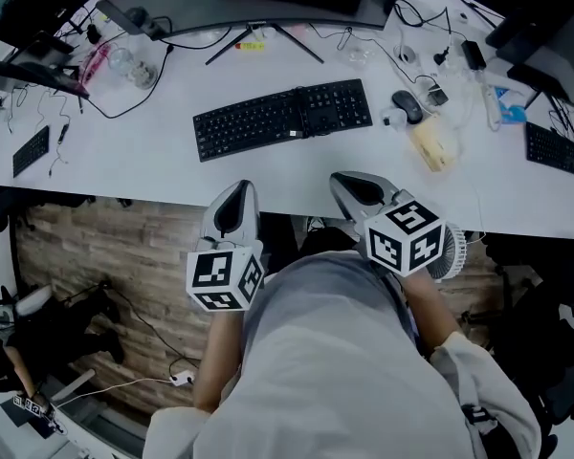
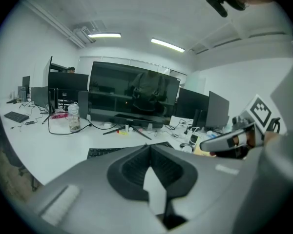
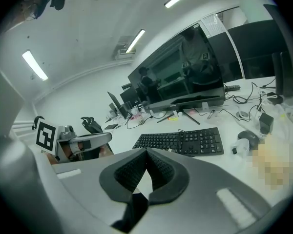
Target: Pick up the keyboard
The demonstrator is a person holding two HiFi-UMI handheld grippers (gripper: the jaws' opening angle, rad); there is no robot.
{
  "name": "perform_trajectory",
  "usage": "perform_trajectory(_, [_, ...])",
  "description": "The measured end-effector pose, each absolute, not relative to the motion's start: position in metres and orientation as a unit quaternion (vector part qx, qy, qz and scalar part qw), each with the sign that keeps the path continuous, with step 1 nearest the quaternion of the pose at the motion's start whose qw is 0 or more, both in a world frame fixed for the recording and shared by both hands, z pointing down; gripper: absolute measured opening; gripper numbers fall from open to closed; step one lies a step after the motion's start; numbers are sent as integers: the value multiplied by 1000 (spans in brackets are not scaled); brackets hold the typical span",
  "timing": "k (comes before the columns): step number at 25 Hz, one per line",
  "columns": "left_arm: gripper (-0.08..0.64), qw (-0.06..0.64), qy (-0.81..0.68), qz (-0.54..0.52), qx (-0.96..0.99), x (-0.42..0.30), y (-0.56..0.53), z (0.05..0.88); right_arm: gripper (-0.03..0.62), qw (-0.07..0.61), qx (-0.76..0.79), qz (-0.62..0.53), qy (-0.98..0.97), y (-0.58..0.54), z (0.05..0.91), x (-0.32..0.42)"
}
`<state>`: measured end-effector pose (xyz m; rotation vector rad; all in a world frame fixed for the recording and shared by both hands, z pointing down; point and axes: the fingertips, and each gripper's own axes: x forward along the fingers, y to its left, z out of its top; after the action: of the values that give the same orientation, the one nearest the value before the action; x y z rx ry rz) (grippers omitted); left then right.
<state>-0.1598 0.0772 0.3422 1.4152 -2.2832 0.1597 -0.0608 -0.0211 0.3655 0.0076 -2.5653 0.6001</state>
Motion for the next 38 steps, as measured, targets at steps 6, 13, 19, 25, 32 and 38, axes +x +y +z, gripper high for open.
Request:
perform_trajectory(6, [0, 232, -819, 69, 520, -175, 67, 349, -5, 264, 16, 238, -935, -30, 376, -68])
perform_trajectory(13, [0, 247, -811, 75, 525, -187, 66, 357, -5, 273, 27, 264, -925, -39, 392, -77])
perform_trajectory(19, [0, 250, -801, 85, 538, -204, 57, 361, -5, 276, 40, 295, -914, -42, 407, -90])
perform_trajectory(25, [0, 258, -788, 108, 548, -225, 41, 369, -5, 287, 50, 331, -897, -46, 428, -102])
perform_trajectory(32, [0, 264, -778, 123, 557, -246, 26, 373, -5, 297, 80, 389, -868, -51, 461, -111])
perform_trajectory(38, [0, 273, -765, 149, 564, -261, 16, 383, -5, 300, 100, 429, -846, -51, 485, -121])
